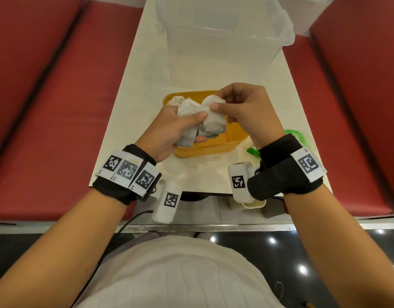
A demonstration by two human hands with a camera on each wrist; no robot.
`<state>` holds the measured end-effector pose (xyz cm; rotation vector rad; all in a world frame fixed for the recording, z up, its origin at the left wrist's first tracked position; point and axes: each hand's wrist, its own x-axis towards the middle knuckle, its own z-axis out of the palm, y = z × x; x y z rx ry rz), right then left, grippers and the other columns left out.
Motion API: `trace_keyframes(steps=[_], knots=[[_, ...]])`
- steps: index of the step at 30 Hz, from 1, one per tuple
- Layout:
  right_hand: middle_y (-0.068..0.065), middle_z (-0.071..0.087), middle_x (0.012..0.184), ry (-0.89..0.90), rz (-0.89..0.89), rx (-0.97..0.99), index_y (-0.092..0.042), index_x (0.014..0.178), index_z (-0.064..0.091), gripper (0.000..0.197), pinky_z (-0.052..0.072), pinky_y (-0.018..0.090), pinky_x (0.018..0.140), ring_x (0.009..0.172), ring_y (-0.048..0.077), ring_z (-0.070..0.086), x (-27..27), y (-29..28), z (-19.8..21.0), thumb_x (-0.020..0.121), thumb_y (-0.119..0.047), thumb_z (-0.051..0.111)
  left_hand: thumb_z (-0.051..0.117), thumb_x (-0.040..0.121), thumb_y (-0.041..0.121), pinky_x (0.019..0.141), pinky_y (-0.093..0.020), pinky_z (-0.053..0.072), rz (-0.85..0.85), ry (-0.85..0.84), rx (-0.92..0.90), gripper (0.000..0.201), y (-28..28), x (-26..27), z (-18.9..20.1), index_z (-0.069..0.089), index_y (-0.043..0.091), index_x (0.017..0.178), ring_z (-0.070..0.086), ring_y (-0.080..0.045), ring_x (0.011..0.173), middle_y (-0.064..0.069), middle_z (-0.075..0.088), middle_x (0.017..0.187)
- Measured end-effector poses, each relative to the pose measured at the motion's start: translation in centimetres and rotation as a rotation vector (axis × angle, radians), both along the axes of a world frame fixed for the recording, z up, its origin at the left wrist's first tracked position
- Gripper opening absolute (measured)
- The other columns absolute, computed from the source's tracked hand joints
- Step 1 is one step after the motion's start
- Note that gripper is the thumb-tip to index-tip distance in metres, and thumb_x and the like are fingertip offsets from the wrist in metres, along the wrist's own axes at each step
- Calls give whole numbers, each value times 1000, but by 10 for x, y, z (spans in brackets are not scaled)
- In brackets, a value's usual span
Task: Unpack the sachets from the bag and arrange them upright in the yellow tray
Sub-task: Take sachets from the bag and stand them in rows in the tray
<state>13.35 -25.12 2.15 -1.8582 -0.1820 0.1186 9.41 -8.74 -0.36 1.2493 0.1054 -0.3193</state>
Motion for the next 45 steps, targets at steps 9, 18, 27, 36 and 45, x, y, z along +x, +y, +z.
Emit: trace_keyframes(steps=[9,18,27,36,45], knots=[[14,65,82,63,-6,111,2,95,66,9,51,19,55,70,11,64,3,-4,2,88,2,61,56,95,10,69,-29,59,27,28,-74,17,-1,3,0,59,1,109,73,-19,88,-8,72,100],[6,66,75,69,-79,164,-4,86,65,3,52,23,56,66,11,65,3,0,1,88,-3,63,56,94,2,59,-30,58,101,52,-30,25,-1,4,-1,55,-2,118,71,-21,79,-14,67,105],[12,63,80,48,-104,164,-5,81,63,7,53,28,59,76,18,63,1,9,-9,83,1,66,57,90,-6,61,-30,59,134,3,-27,22,-2,3,-3,60,8,108,71,-24,80,-14,68,105],[17,66,87,39,-131,144,-2,93,68,11,52,35,71,79,24,62,-7,15,-28,82,-2,67,61,91,2,66,-31,58,230,20,-37,23,-2,5,-8,60,2,115,71,-23,90,-16,68,112],[7,63,70,-68,-273,69,-11,73,70,11,48,34,66,70,17,56,1,9,-27,83,-13,68,71,86,13,53,-21,52,218,59,157,22,-1,12,-10,64,8,107,65,-5,57,-4,68,86]])
